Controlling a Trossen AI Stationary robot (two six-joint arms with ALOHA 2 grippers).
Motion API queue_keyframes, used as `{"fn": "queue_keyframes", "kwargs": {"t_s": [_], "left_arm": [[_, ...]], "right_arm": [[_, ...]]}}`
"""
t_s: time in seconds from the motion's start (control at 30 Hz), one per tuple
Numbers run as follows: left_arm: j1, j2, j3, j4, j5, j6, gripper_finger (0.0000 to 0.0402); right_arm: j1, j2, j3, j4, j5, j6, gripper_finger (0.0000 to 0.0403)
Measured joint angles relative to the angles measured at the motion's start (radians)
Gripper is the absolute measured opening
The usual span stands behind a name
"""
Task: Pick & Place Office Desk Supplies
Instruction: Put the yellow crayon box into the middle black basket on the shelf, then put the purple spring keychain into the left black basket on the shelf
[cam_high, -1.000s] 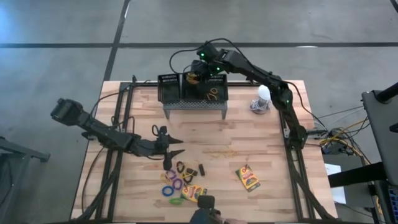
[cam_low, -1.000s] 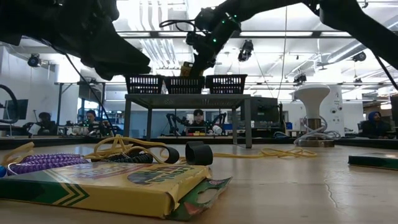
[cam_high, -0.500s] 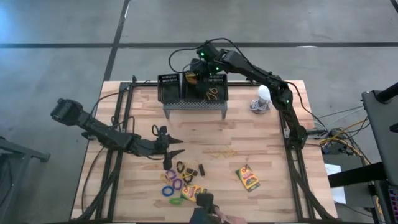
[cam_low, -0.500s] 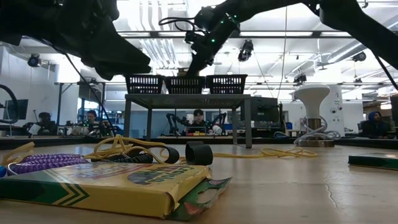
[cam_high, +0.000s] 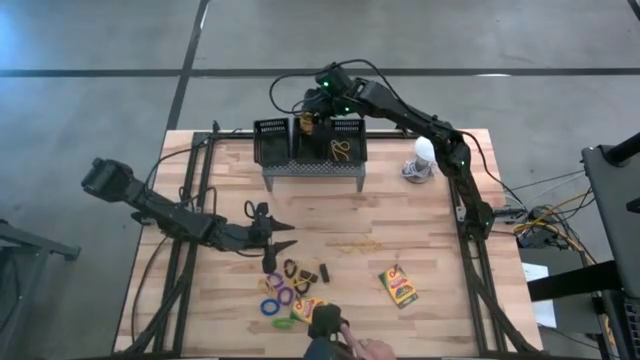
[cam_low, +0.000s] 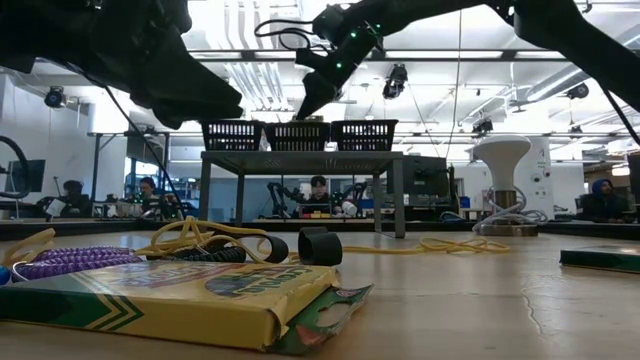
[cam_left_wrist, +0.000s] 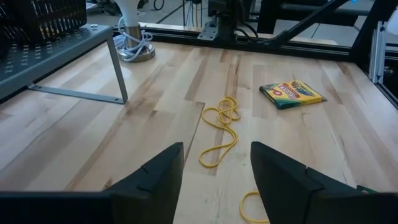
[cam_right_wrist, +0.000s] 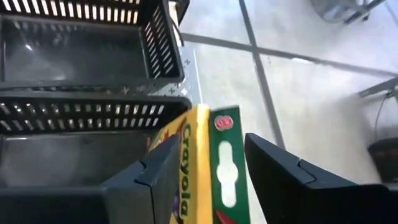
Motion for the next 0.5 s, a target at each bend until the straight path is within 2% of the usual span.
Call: {"fn": "queue_keyframes", "kwargs": {"t_s": [0.2, 0.4, 0.5], "left_arm": [[0.000, 0.000, 0.000, -0.001, 0.000, 0.000, 0.0192], [0.000, 0.000, 0.000, -0.004, 0.000, 0.000, 0.0192], [-0.005, 0.000, 0.000, -0.004, 0.000, 0.000, 0.0192]], "right_arm": [[0.013, -0.011, 0.001, 0.030, 0.008, -0.018, 0.0177], [0.071, -0.067, -0.002, 0.033, 0.114, -0.054, 0.0160], [0.121, -0.112, -0.014, 0.015, 0.135, -0.068, 0.0148]]}}
